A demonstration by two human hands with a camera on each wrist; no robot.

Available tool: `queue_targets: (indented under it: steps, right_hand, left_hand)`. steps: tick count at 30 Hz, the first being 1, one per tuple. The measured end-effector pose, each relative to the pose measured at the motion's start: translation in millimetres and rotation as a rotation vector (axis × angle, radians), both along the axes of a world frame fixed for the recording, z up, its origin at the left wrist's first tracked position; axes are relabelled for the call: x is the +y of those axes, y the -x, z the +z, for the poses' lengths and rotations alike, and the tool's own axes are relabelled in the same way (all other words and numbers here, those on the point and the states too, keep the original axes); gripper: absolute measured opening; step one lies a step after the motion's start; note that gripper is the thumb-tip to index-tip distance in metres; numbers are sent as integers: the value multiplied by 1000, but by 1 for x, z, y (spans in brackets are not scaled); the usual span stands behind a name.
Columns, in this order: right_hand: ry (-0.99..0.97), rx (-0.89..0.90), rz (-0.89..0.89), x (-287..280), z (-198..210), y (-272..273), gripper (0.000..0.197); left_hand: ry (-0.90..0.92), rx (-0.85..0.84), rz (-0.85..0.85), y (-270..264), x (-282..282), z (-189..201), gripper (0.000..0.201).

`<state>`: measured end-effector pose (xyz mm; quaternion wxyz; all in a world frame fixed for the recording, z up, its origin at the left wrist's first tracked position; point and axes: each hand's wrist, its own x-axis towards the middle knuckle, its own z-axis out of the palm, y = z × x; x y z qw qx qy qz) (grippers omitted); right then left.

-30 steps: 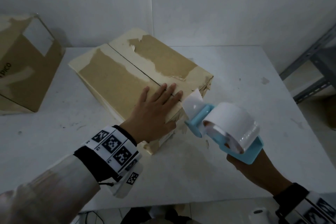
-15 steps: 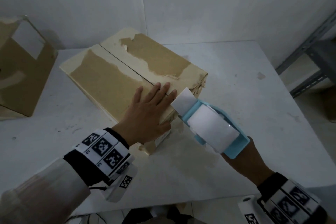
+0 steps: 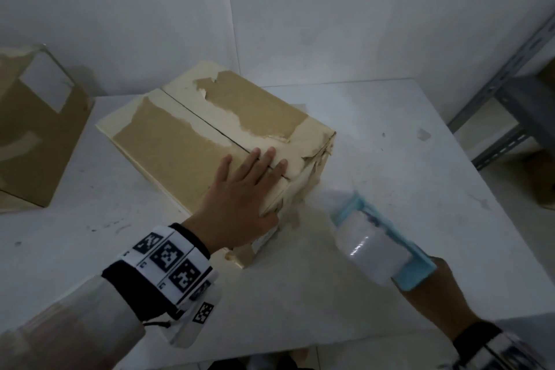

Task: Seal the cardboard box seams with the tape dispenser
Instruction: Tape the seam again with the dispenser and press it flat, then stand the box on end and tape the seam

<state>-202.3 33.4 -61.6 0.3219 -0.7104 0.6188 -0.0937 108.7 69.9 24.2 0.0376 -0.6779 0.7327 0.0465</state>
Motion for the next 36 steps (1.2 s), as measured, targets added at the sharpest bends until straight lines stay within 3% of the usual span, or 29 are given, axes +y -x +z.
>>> queue_targets:
  steps: [3, 5, 8, 10, 13, 17, 22, 24, 27, 30, 32, 34, 36]
  right_hand:
    - [65, -91, -149, 4, 10, 0, 18]
    - [146, -83, -138, -5, 16, -12, 23]
    - [132, 5, -174, -25, 0, -22, 21]
    - [74, 91, -230, -33, -12, -27, 31]
    - [35, 154, -266, -42, -20, -38, 40]
    - [19, 165, -286, -43, -23, -44, 38]
    - [28, 169, -271, -42, -23, -44, 37]
    - [32, 163, -267, -42, -22, -43, 37]
    - [25, 163, -259, -42, -22, -44, 38]
    - [15, 158, -259, -42, -21, -43, 39]
    - [-3, 161, -262, -42, -19, -43, 40]
    - [-43, 183, -249, -41, -14, -43, 47]
    - [-87, 265, -202, -40, -6, -41, 61]
  left_hand:
    - [-30, 36, 9, 2, 1, -1, 83]
    - [-38, 17, 29, 1, 2, -2, 82]
    - [-59, 41, 56, 1, -2, 0, 86]
    - [-31, 140, 98, 3, -3, 8, 85]
    - [98, 240, 210, 13, -14, 18, 66]
    - [73, 97, 367, 35, -40, 18, 54]
    - [101, -2, 358, 46, -42, 1, 48]
    - [164, -20, 351, 48, -40, -1, 52]
    - [118, 27, 369, 48, -40, -1, 54]
    - [109, 41, 264, 43, -32, 1, 67]
    - [65, 78, 204, 36, -18, 4, 64]
    - [68, 53, 227, 24, 6, -1, 63]
    - [26, 30, 342, 16, 31, 0, 76]
